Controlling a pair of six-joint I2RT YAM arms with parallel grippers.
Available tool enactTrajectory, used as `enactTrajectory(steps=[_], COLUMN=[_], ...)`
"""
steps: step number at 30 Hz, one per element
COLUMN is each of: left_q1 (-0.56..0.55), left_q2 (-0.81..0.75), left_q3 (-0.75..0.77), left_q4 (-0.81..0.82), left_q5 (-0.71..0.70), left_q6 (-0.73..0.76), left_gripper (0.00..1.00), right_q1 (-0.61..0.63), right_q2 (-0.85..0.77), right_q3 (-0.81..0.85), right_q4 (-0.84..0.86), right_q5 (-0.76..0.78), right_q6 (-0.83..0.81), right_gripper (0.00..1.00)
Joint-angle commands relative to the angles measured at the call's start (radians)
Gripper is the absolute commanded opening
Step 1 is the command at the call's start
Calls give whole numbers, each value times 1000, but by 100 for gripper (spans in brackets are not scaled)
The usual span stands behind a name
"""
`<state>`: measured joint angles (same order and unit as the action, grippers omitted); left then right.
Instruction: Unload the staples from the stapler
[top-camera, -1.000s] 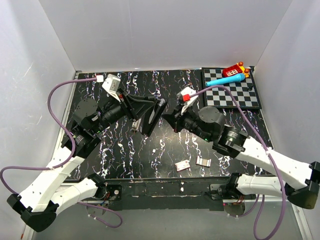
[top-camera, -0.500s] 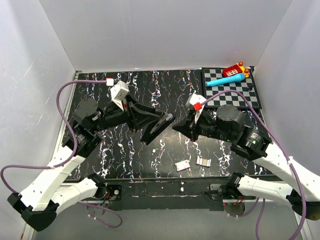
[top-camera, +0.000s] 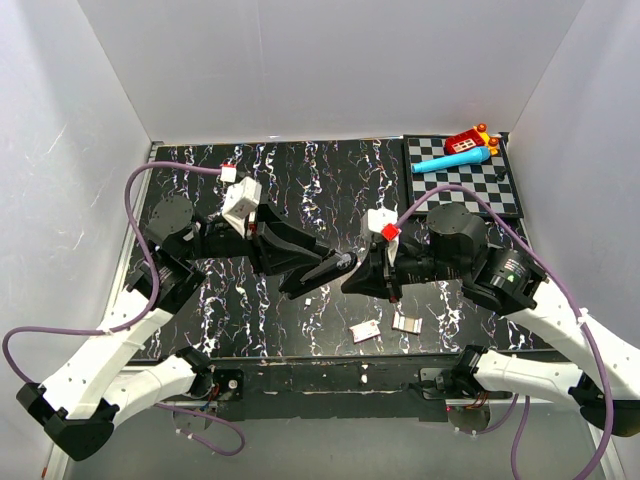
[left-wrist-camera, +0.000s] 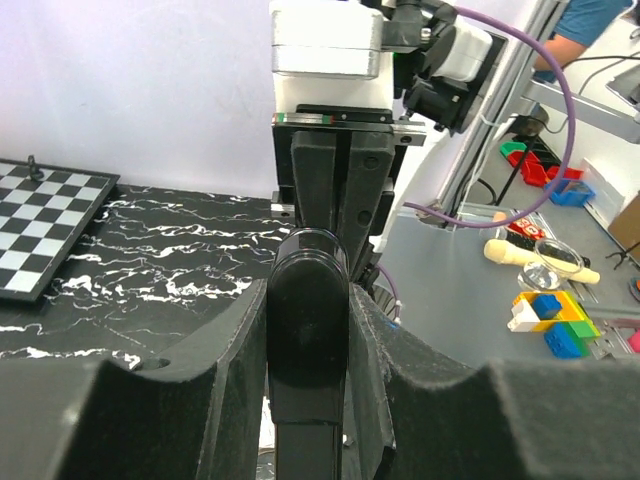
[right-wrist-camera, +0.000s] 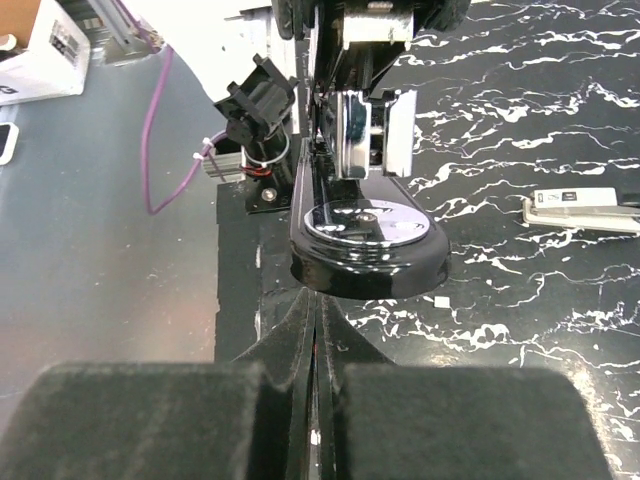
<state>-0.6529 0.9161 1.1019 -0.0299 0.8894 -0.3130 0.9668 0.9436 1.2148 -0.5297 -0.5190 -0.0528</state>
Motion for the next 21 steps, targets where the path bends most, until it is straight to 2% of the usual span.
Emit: enactTrajectory(steps=[1, 21], left_q1=[-1, -11], left_q2=[-8, 56], left_q3=[-5, -33], left_q4=[108, 162], left_q5=[75, 106], left_q6=[-9, -31], left_gripper=[0, 0], right_q1=[-7, -5], right_q2=[0, 167], right_q3=[43, 178], right_q4=[23, 83], right_q5=[-84, -133], right_q6=[-9, 4], right_gripper=[1, 1])
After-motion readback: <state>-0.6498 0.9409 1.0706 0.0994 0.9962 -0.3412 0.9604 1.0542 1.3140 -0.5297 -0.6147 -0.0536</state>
